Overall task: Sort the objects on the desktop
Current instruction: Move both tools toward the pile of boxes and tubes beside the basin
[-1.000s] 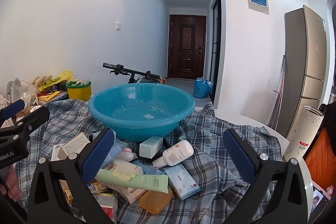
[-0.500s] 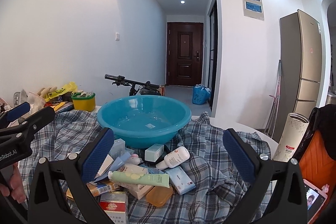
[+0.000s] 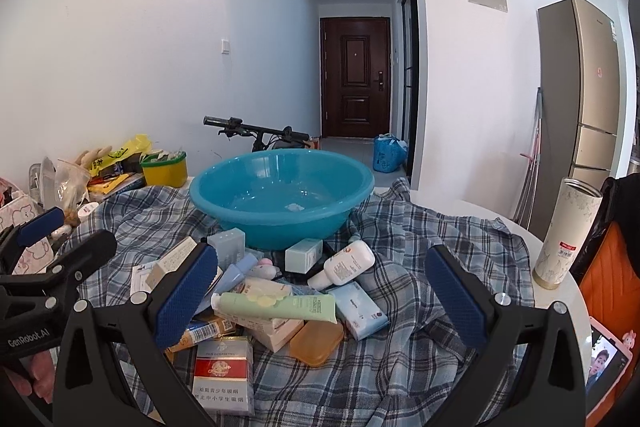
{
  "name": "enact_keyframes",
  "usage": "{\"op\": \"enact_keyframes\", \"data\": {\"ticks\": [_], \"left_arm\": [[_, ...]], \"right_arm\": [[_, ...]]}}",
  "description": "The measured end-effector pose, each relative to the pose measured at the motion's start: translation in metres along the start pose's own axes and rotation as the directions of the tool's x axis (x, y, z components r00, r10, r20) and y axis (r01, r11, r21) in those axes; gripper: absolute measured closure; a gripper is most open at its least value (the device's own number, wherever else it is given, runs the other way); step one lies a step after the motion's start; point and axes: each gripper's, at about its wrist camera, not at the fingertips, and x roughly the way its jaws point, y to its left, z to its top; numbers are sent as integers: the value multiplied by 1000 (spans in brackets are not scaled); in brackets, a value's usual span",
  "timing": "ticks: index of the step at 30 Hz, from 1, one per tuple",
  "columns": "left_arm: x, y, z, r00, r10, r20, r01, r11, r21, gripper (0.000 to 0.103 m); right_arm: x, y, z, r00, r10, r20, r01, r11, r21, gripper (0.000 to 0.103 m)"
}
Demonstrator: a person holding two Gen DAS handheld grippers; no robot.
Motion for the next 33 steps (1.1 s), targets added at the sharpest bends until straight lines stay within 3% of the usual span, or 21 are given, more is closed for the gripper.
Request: {"op": "enact_keyframes", "data": {"ticks": [13,23,33], "left_arm": [[20,-3,-36,993,3,-120,-3,1000,6,0],[23,-7,-39,991,12,-132,-10,1000,17,0],[38,11,-44,977,59,-206,-52,998,43,0]], "right_arm": [[19,1,-26,995,15,-104,-13,1000,18,0],[27,0,-36,990,20,-143,-17,1000,22,0],[26,-3,-45,985,42,-169,-39,999,21,0]]}}
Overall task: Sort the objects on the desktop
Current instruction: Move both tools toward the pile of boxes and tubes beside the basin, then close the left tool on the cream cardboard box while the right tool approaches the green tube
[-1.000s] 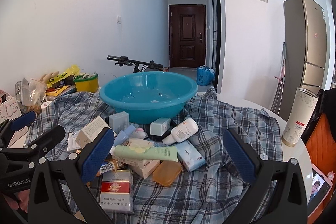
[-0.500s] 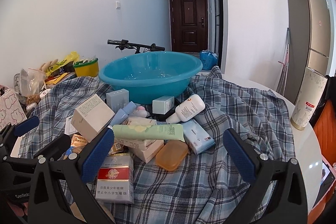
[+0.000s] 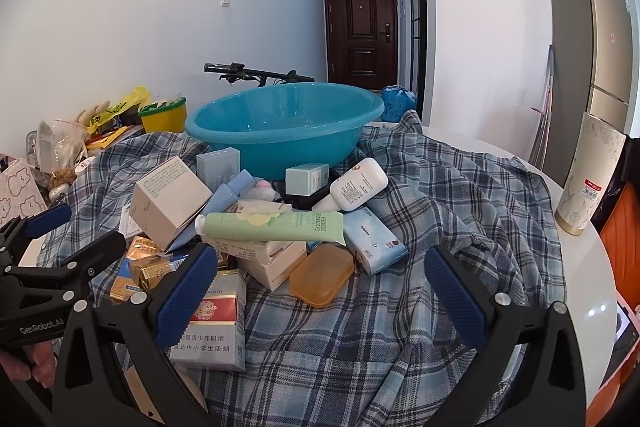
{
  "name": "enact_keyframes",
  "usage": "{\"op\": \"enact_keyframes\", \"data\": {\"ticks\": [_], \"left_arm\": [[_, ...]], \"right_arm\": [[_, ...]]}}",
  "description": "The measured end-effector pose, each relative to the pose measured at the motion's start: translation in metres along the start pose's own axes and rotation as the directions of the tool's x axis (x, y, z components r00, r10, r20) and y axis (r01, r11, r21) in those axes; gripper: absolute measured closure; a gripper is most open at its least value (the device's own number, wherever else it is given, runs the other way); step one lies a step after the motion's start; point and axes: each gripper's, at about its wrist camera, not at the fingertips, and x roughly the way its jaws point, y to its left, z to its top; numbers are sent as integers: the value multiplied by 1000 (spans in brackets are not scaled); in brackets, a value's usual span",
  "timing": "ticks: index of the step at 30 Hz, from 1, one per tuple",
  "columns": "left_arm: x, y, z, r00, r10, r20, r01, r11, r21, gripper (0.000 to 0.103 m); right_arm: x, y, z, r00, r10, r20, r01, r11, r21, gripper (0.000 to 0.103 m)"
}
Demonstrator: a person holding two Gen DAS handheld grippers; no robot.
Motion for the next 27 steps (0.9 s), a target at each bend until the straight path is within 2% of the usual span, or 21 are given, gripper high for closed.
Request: {"op": "enact_keyframes", "data": {"ticks": [5,7,9,13,14,15,16,18,21,23,25,27], "left_arm": [[3,6,-1,1000,-7,-11,7,1000,-3,0],[6,8,-1,1000,-7,-20,7,1000,-4,0],[9,9,-2,1000,-9,-26,9,1000,-4,0],[9,7,1,998,-59,-8,59,998,20,2],[9,7,2,997,-74,-3,74,997,28,4],[11,5,4,997,-83,-4,83,996,35,14],[13,4,5,996,-94,-11,94,995,44,29],[19,0,6,992,-121,-30,122,990,67,45],[28,-8,5,989,-130,-67,138,984,115,45],[31,-12,5,987,-139,-80,149,980,131,41],[32,-15,5,988,-134,-76,144,979,142,9],[28,-16,7,987,-160,-29,163,976,147,5]], "right_arm": [[2,2,-4,1000,15,-7,-15,1000,-11,0],[5,3,-5,1000,21,-16,-21,1000,-12,4],[7,3,-7,999,36,-31,-36,999,-16,14],[10,5,-10,997,56,-46,-57,998,-24,19],[11,5,-11,997,58,-48,-59,998,-23,20],[12,5,-12,997,60,-50,-61,998,-21,20],[12,4,-12,997,61,-52,-62,998,-19,20],[13,3,-12,997,60,-54,-61,998,-16,20],[13,0,-13,997,56,-55,-57,998,-11,20],[13,-2,-13,997,54,-55,-54,999,-6,20],[14,-4,-14,997,52,-59,-52,999,1,20],[16,-6,-15,997,50,-64,-50,999,6,20]]}}
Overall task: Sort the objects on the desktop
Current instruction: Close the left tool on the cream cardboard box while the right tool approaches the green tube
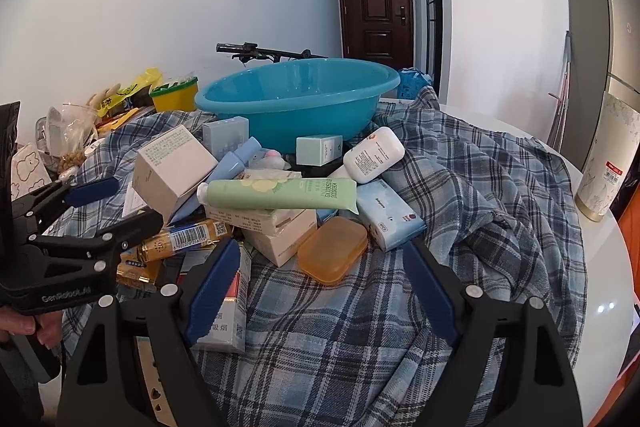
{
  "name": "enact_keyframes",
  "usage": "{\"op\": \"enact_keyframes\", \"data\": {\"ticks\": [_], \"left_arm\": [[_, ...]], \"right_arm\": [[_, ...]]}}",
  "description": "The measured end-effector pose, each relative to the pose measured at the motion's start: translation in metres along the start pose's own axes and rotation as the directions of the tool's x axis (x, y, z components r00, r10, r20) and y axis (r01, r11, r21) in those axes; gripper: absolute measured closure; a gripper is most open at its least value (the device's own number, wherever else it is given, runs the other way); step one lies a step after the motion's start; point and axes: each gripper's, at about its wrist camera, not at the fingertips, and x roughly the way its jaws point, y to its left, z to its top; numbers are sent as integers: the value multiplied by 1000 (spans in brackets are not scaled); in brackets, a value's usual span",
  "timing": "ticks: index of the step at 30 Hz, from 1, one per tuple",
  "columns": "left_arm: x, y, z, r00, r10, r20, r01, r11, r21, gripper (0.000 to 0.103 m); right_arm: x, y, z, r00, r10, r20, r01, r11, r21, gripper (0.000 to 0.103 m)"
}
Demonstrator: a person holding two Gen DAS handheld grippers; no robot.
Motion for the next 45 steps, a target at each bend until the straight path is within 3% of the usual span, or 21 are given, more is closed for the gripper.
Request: {"op": "enact_keyframes", "data": {"ticks": [7,11,14,19,21,24,28,29,35,38,45], "left_arm": [[15,10,15,999,44,5,-44,999,-21,0],[26,1,18,997,74,-19,-71,991,115,0],[29,-10,13,987,158,-7,-154,967,201,0],[43,-18,8,979,202,-36,-183,938,296,0],[49,-18,8,980,192,-59,-165,939,301,0],[55,-16,11,981,174,-82,-145,948,284,4],[65,-8,13,978,151,-141,-115,965,237,39],[65,-5,13,978,149,-147,-114,969,221,43],[41,10,13,992,25,-121,-20,999,43,43],[28,17,11,994,-27,-109,23,999,-42,43],[7,17,1,996,-63,-63,53,987,-149,43]], "right_arm": [[2,1,-2,1000,3,-7,-3,1000,-7,20],[4,0,-3,1000,1,-14,-1,1000,-4,20],[7,0,-4,1000,2,-25,-2,1000,-2,20],[7,3,-4,1000,7,-27,-7,1000,-19,20],[6,4,-3,1000,9,-23,-10,1000,-23,20],[8,3,-3,1000,3,-28,-4,1000,-20,20],[10,0,-4,999,-1,-39,1,1000,-14,20],[10,0,-4,999,-2,-39,1,1000,-14,20],[11,-3,-3,999,-8,-38,8,1000,-6,20],[11,-1,-3,999,-4,-42,4,1000,-14,20],[10,3,-3,999,-2,-37,1,1000,-22,20]]}}
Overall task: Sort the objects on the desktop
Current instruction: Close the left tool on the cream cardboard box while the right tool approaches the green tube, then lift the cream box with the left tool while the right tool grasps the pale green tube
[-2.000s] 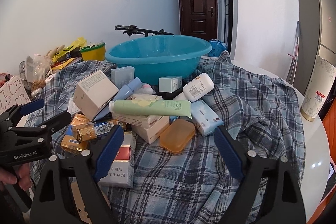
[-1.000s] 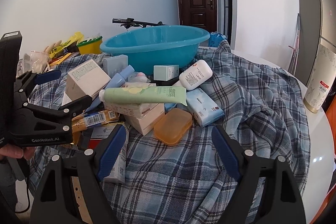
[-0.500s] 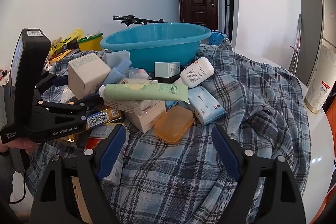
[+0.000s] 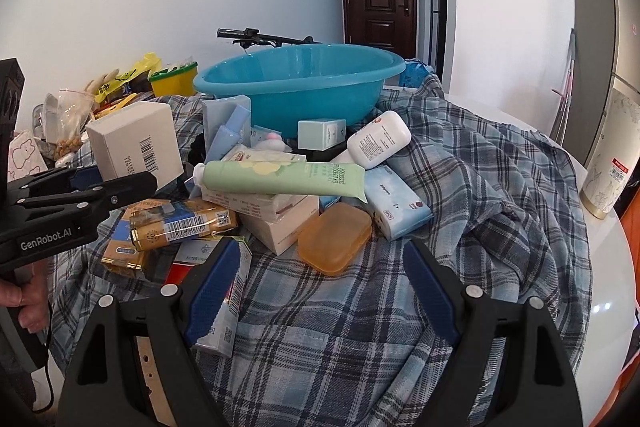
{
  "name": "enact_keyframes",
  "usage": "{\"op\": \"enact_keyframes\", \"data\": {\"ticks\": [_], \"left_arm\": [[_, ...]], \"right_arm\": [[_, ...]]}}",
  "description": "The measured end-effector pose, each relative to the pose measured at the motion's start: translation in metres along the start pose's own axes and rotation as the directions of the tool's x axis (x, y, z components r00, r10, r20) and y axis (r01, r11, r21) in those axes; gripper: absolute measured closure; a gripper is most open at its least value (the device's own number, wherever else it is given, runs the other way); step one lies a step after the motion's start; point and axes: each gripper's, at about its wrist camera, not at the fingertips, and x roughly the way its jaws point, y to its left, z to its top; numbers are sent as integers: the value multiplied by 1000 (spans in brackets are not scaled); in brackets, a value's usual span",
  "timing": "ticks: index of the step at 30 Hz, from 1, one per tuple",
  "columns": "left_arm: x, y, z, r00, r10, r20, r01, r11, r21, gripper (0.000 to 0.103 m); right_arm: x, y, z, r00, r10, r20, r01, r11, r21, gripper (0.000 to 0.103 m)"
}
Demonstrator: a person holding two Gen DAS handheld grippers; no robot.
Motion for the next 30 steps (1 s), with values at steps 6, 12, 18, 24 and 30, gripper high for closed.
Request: {"op": "enact_keyframes", "data": {"ticks": [6,12,18,24,30], "left_arm": [[-5,-2,-5,999,39,30,-37,998,-43,43],[0,-8,-11,999,50,18,-50,999,-20,43],[0,-4,-11,998,56,10,-56,998,-33,43],[5,-5,-5,999,39,-2,-39,999,-21,43],[3,-7,3,999,24,24,-24,1000,-19,43]], "right_arm": [[-2,1,0,1000,0,6,0,1000,1,20],[-1,-1,0,1000,-2,2,2,1000,9,20],[2,4,-2,1000,26,-9,-26,1000,8,20],[9,12,0,999,38,-27,-38,999,-2,20],[16,18,10,994,109,-30,-109,994,20,27]]}}
